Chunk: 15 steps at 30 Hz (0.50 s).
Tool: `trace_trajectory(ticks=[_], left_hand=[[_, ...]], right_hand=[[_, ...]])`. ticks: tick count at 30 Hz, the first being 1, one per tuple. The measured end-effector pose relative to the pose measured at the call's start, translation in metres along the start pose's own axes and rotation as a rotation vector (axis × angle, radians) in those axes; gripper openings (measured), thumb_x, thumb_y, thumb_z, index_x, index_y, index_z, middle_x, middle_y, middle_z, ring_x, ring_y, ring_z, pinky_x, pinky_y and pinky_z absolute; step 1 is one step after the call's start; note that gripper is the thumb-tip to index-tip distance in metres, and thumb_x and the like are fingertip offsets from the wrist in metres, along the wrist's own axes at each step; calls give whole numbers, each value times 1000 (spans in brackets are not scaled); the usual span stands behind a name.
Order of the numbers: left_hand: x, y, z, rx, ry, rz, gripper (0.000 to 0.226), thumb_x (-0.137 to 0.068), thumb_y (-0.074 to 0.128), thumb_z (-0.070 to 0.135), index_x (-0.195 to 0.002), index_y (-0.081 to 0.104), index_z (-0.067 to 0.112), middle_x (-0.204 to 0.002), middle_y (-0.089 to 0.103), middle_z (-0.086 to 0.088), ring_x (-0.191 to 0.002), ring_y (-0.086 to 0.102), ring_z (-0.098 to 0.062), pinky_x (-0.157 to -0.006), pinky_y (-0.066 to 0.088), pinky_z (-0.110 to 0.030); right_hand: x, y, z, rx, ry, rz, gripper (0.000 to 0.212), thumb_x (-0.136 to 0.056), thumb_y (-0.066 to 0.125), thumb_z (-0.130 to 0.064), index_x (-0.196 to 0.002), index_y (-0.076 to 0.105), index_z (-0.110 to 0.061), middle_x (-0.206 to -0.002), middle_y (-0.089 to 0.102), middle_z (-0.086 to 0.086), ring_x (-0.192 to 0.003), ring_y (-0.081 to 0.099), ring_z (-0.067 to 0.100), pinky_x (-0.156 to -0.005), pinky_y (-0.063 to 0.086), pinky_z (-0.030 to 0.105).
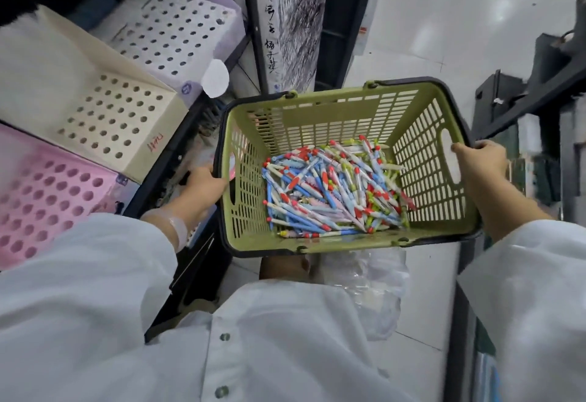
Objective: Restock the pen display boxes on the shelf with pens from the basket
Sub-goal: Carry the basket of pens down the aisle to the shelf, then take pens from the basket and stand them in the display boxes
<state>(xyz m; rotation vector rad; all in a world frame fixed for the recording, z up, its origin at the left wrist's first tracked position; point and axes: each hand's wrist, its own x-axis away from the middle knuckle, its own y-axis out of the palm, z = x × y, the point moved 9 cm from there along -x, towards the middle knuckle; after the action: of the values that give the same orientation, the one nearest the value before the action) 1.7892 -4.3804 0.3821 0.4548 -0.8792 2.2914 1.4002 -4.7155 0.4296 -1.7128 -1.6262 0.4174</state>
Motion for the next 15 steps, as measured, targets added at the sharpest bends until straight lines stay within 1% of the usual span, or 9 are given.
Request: trace_trajectory(ticks=[2,4,6,7,8,10,12,13,15], left_hand=[[-30,12,-2,20,-43,-2,4,-88,62,15,-91,63,14,-96,67,-17,-92,64,-33,-87,52,-48],[-54,24,-4,12,-87,-14,9,-88,63,17,-96,64,13,-95,68,-15,-91,65,-32,-86,53,-47],[-77,35,-1,43,-104,-5,26,-88,63,16,-113,61,10,-87,67,-6,-87,65,-26,-82,54,-40],[-87,39,1,69,-104,9,29,-89,62,15,-118,60,10,-83,65,-2,-83,65,-23,-76,54,-36],[-97,43,4,100,-98,26,27,-90,61,15,-116,61,10,-80,64,2,-79,65,-19,-69,54,-32],[-113,50,7,169,-103,67,14,-91,61,23,-101,65,14,-76,65,3,-70,63,-13,-60,52,-27],[-127,56,10,201,-123,100,17,-90,61,33,-83,64,18,-76,65,-1,-68,63,-16,-61,52,-28],[-136,58,13,180,-117,122,16,-90,60,27,-77,61,19,-74,63,-2,-68,61,-17,-59,51,-25],[-152,55,24,113,-88,169,22,-89,57,8,-72,55,21,-69,58,0,-60,55,-15,-45,45,-17]], right_hand=[[-27,30,-1,1,3,-21,20,-79,63,-33,-85,58,-14,-74,58,4,-73,57,25,-69,49,38],[-49,58,-1,23,10,-52,21,-80,63,-34,-87,57,-15,-68,54,2,-66,54,22,-60,46,33],[-72,82,-10,28,4,-79,25,-81,63,-34,-93,61,-13,-75,57,4,-63,53,19,-60,43,30],[-84,93,-14,29,5,-83,27,-81,63,-34,-96,62,-12,-80,59,6,-65,55,20,-63,45,32],[-97,104,-18,28,12,-93,29,-80,63,-34,-97,62,-11,-84,61,7,-70,58,22,-67,49,33],[-119,126,-25,16,33,-132,25,-79,62,-34,-95,61,-14,-91,65,10,-81,64,27,-78,55,39],[-139,145,-34,19,38,-161,23,-80,61,-33,-97,60,-16,-95,66,12,-88,66,30,-83,55,44],[-148,154,-39,30,31,-176,25,-82,59,-32,-100,60,-14,-97,65,13,-90,65,31,-85,54,46],[-163,166,-51,54,6,-186,31,-84,56,-30,-106,60,-9,-95,63,13,-89,63,30,-86,53,45]])
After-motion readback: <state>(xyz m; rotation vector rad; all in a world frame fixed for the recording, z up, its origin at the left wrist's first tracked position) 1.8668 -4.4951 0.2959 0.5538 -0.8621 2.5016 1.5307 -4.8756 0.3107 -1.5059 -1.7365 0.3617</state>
